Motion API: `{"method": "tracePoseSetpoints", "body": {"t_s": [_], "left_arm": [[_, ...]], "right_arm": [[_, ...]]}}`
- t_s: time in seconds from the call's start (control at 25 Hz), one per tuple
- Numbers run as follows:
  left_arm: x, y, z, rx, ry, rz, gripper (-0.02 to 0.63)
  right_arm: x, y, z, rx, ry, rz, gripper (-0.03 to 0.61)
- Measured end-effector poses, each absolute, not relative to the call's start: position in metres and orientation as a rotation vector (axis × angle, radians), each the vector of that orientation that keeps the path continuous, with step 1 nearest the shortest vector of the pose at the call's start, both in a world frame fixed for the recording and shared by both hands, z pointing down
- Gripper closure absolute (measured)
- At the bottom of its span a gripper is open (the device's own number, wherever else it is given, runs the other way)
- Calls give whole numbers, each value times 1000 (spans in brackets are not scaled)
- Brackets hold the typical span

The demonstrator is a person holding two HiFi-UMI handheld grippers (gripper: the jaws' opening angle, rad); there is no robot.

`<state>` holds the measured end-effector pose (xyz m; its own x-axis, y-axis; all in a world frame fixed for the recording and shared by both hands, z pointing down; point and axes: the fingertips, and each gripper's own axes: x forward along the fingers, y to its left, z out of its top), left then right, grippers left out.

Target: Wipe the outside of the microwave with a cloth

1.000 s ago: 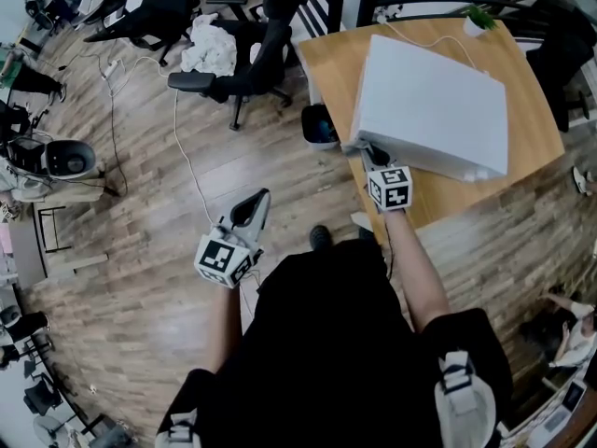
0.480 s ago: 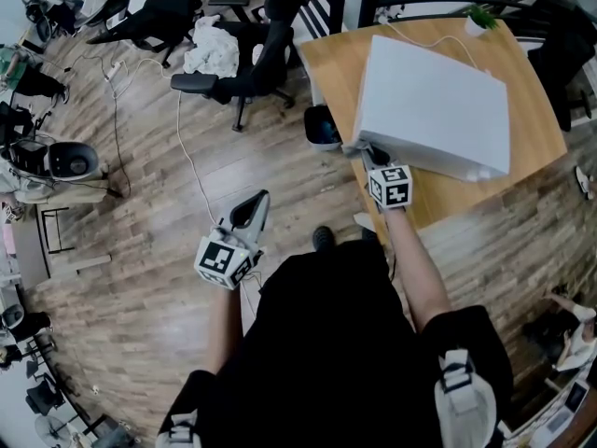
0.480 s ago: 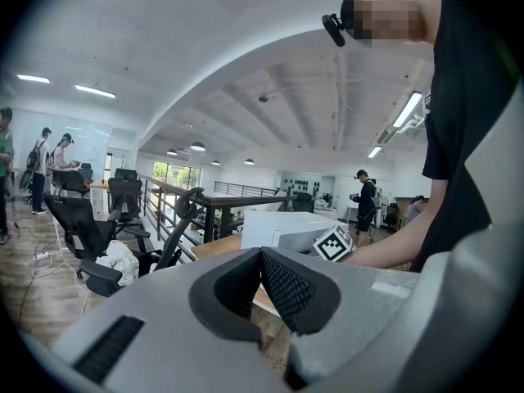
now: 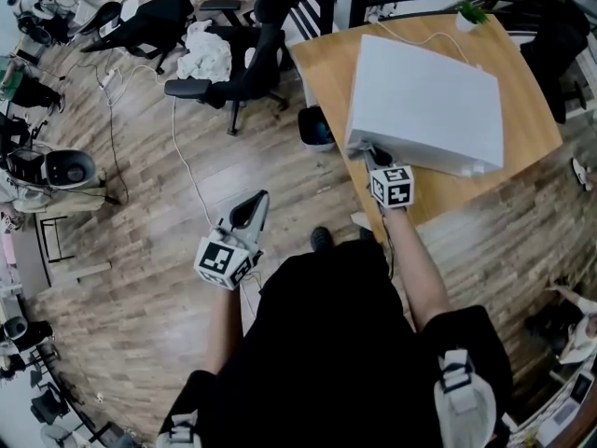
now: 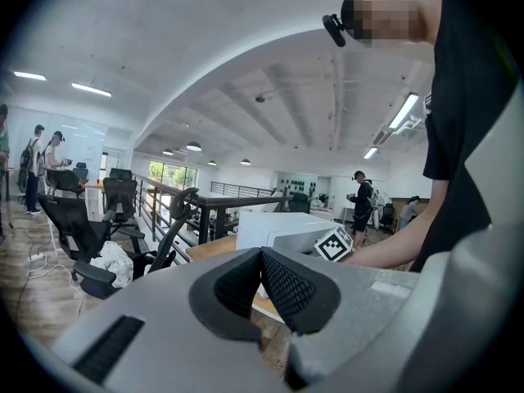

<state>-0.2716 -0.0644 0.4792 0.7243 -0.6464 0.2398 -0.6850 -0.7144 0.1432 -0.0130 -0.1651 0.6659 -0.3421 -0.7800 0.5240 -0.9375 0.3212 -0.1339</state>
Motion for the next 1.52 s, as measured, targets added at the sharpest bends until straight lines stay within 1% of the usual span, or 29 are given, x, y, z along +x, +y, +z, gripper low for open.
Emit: {"method": "tracePoseSetpoints", "body": {"t_s": [0.6, 1.12, 1.52], "left_arm": [[-237, -63, 475, 2702, -1013, 255, 612], [-179, -59, 470, 2730, -965, 246, 612], [-140, -59, 469, 2731, -938, 249, 612]], "right_arm": [[44, -148, 664, 1609, -2162, 622, 561], [119, -124, 667, 1669, -2094, 648, 561], [157, -109, 667, 1680, -2070, 685, 561]]}}
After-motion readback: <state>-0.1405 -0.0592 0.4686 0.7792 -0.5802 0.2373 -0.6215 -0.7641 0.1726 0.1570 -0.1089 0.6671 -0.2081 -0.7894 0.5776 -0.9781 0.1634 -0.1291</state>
